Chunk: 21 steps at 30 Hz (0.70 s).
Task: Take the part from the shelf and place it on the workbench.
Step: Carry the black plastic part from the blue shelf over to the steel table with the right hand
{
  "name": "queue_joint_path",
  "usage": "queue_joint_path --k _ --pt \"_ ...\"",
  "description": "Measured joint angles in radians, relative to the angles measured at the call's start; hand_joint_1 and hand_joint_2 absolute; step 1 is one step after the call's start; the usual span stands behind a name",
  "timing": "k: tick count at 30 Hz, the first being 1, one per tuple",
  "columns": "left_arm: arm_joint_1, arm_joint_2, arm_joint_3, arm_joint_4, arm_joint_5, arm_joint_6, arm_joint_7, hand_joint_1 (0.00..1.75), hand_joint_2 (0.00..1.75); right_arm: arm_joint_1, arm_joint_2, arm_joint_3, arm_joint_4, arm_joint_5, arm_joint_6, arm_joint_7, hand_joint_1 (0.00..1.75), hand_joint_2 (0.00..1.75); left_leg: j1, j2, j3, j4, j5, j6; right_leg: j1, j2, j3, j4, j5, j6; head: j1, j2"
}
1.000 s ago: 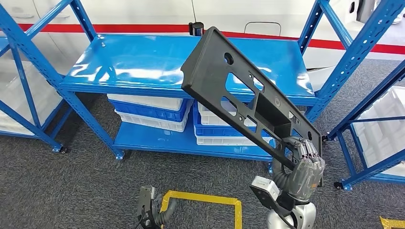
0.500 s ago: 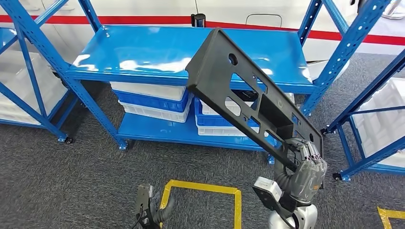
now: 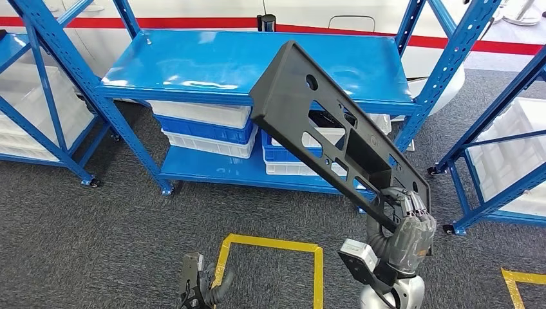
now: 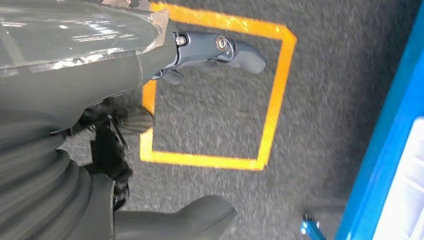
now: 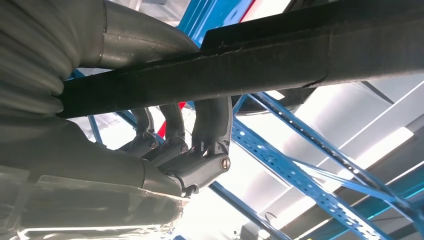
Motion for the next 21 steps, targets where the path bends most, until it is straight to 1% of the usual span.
queue_joint_path --k 1,2,3,4,5,6,7,8,9,10,11,12,13,14,15,16,17,18,19,20,21 --pt "0.002 0.000 0.004 0.000 -0.002 -0.002 0.000 0.00 1.75 0.002 -0.001 -0.001 0.000 0.001 0.000 0.000 1.75 1.75 0.000 0.002 -0.002 -0.007 0.010 0.005 0.000 0.000 -0.003 0.003 -0.002 0.004 0.000 0.000" --pt "0.004 -0.001 0.008 0.000 -0.005 -0.004 0.000 0.00 1.75 0.004 -0.002 -0.002 0.000 0.001 0.000 0.000 1.75 1.75 0.002 0.004 -0.007 -0.013 0.022 0.012 0.001 0.001 -0.013 0.019 -0.018 0.005 0.002 0.000" --pt "0.006 -0.002 0.011 0.000 -0.008 -0.007 0.000 0.00 1.75 0.006 -0.004 -0.004 0.001 0.001 0.000 0.000 1.75 1.75 0.005 0.006 -0.015 -0.019 0.035 0.017 0.002 0.002 -0.028 0.052 -0.047 0.002 0.003 0.000" --pt "0.008 -0.003 0.013 0.000 -0.010 -0.010 0.000 0.00 1.75 0.008 -0.006 -0.006 0.001 0.001 0.000 0.000 1.75 1.75 0.006 0.007 -0.027 -0.021 0.045 0.020 0.001 0.003 -0.049 0.107 -0.087 -0.002 0.004 0.000" --pt "0.011 -0.004 0.015 0.000 -0.013 -0.013 0.000 0.00 1.75 0.011 -0.008 -0.008 0.001 0.002 0.000 0.000 1.75 1.75 0.006 0.007 -0.041 -0.020 0.055 0.023 0.000 0.003 -0.071 0.172 -0.127 -0.004 0.006 0.000" --pt "0.014 -0.004 0.016 0.000 -0.016 -0.016 0.000 0.00 1.75 0.015 -0.010 -0.010 0.002 0.003 0.000 0.000 1.75 1.75 0.006 0.007 -0.054 -0.019 0.064 0.022 -0.002 0.003 -0.087 0.231 -0.154 -0.002 0.007 0.000" --pt "0.017 -0.003 0.016 0.000 -0.019 -0.018 0.000 0.00 1.75 0.018 -0.012 -0.013 0.003 0.003 0.000 0.000 1.75 1.75 0.006 0.008 -0.068 -0.018 0.073 0.021 -0.003 0.003 -0.090 0.267 -0.163 0.006 0.007 0.000" --pt "0.020 -0.003 0.017 0.000 -0.022 -0.019 0.000 0.00 1.75 0.021 -0.013 -0.016 0.004 0.004 0.000 0.000 1.75 1.75 0.007 0.008 -0.081 -0.016 0.081 0.018 -0.005 0.003 -0.076 0.269 -0.154 0.017 0.008 0.000" --pt "0.023 -0.002 0.018 0.000 -0.025 -0.021 0.000 0.00 1.75 0.023 -0.014 -0.019 0.005 0.004 0.000 0.000 1.75 1.75 0.008 0.009 -0.094 -0.011 0.088 0.015 -0.007 0.003 -0.044 0.235 -0.133 0.030 0.009 0.000" --pt "0.024 -0.002 0.018 0.000 -0.028 -0.021 0.000 0.00 1.75 0.024 -0.014 -0.022 0.005 0.004 0.000 0.000 1.75 1.75 0.010 0.008 -0.106 -0.004 0.094 0.010 -0.011 0.003 0.000 0.173 -0.110 0.041 0.009 0.000" --pt "0.025 -0.002 0.020 0.000 -0.030 -0.022 0.000 0.00 1.75 0.025 -0.014 -0.023 0.005 0.005 0.000 0.000 1.75 1.75 0.010 0.007 -0.120 0.006 0.098 0.005 -0.011 0.004 0.050 0.101 -0.101 0.045 0.010 0.000" --pt "0.025 -0.002 0.022 0.000 -0.032 -0.023 0.000 0.00 1.75 0.026 -0.014 -0.025 0.005 0.005 0.000 0.000 1.75 1.75 0.009 0.007 -0.130 0.015 0.102 -0.001 -0.010 0.005 0.084 0.045 -0.098 0.044 0.009 0.000" --pt "0.026 -0.001 0.025 0.000 -0.035 -0.025 0.000 0.00 1.75 0.027 -0.014 -0.026 0.005 0.006 0.000 0.000 1.75 1.75 0.008 0.006 -0.139 0.023 0.107 -0.007 -0.008 0.007 0.101 0.010 -0.102 0.038 0.009 0.000" --pt "0.027 0.000 0.028 0.000 -0.038 -0.028 0.000 0.00 1.75 0.028 -0.014 -0.027 0.005 0.006 0.000 0.000 1.75 1.75 0.007 0.005 -0.144 0.027 0.113 -0.013 -0.004 0.008 0.102 -0.001 -0.107 0.030 0.008 0.000" --pt "0.028 0.002 0.030 0.001 -0.043 -0.032 0.001 0.00 1.75 0.030 -0.014 -0.029 0.005 0.006 0.000 0.000 1.75 1.75 0.008 0.004 -0.147 0.029 0.119 -0.018 -0.005 0.008 0.091 0.002 -0.102 0.022 0.006 0.000" --pt "0.030 0.004 0.031 0.001 -0.048 -0.036 0.001 0.00 1.75 0.031 -0.014 -0.031 0.005 0.007 0.000 0.000 1.75 1.75 0.009 0.003 -0.152 0.033 0.118 -0.022 -0.008 0.007 0.084 0.003 -0.097 0.012 0.006 0.000" --pt "0.032 0.007 0.032 0.001 -0.054 -0.042 0.001 0.00 1.75 0.031 -0.014 -0.033 0.005 0.008 0.000 0.000 1.75 1.75 0.012 0.002 -0.160 0.045 0.101 -0.027 -0.010 0.006 0.078 0.003 -0.088 -0.001 0.004 0.000" --pt "0.035 0.010 0.032 0.002 -0.061 -0.049 0.002 0.00 1.75 0.032 -0.014 -0.036 0.005 0.010 0.000 0.000 1.75 1.75 0.013 0.001 -0.172 0.073 0.067 -0.033 -0.013 0.005 0.070 0.003 -0.078 -0.015 0.003 0.000" --pt "0.038 0.013 0.032 0.002 -0.068 -0.055 0.002 0.00 1.75 0.034 -0.013 -0.039 0.005 0.012 0.000 0.000 1.75 1.75 0.016 0.001 -0.188 0.121 0.019 -0.039 -0.012 0.005 0.061 0.003 -0.068 -0.025 0.001 0.000" --pt "0.041 0.017 0.033 0.002 -0.075 -0.062 0.002 0.00 1.75 0.036 -0.013 -0.042 0.005 0.014 0.000 0.000 1.75 1.75 0.017 0.001 -0.206 0.186 -0.032 -0.044 -0.011 0.004 0.049 0.003 -0.057 -0.032 0.000 0.000" --pt "0.043 0.020 0.033 0.002 -0.081 -0.068 0.002 0.00 1.75 0.039 -0.014 -0.046 0.005 0.016 0.000 0.000 1.75 1.75 0.018 0.001 -0.219 0.250 -0.069 -0.048 -0.009 0.004 0.036 0.004 -0.047 -0.035 0.000 0.000"
